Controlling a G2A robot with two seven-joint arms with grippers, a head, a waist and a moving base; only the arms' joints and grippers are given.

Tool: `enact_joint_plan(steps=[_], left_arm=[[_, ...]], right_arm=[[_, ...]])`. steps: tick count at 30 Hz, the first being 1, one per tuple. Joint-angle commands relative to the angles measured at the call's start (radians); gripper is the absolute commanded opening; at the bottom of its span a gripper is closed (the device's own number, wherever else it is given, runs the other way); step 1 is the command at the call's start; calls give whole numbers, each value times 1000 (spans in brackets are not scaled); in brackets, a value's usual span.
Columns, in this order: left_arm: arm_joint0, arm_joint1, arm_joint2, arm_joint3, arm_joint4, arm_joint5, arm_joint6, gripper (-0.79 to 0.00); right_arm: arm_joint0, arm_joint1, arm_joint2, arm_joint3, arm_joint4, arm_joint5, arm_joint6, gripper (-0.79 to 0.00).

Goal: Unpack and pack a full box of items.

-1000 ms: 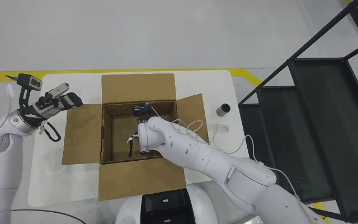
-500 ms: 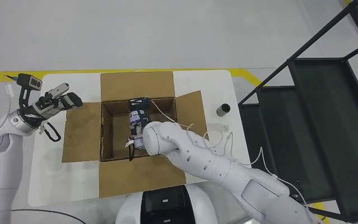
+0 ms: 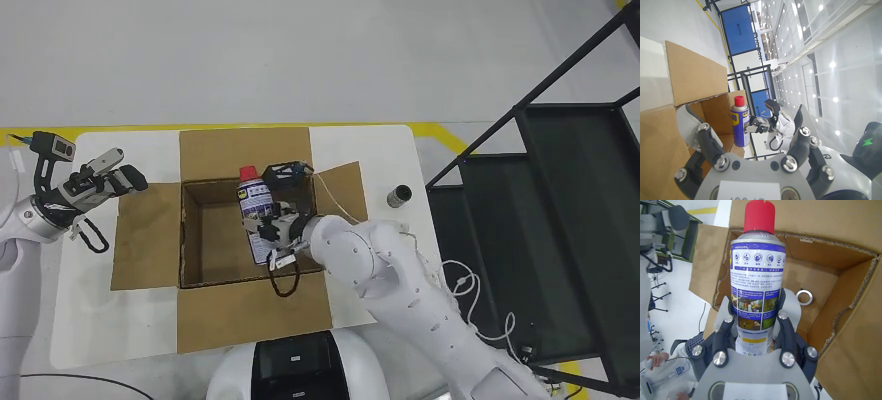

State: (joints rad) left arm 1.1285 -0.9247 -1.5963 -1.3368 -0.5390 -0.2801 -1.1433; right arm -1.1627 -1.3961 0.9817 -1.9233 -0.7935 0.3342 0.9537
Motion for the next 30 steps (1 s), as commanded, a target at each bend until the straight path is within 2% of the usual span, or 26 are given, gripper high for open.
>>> enact_joint_plan(steps=[1, 10, 15, 30], left_arm=[[0, 0, 0, 0, 0, 0, 0, 0], [0, 0, 0, 0, 0, 0, 0, 0], [0, 0, 0, 0, 0, 0, 0, 0], [0, 0, 0, 0, 0, 0, 0, 0]], right_arm=[[-40, 9, 64, -21, 54, -72, -22, -785], [-236, 52, 334, -132, 218, -356, -125, -785], [-321, 68, 413, -175, 245, -479, -166, -785], [-325, 68, 415, -174, 257, -478, -183, -785]])
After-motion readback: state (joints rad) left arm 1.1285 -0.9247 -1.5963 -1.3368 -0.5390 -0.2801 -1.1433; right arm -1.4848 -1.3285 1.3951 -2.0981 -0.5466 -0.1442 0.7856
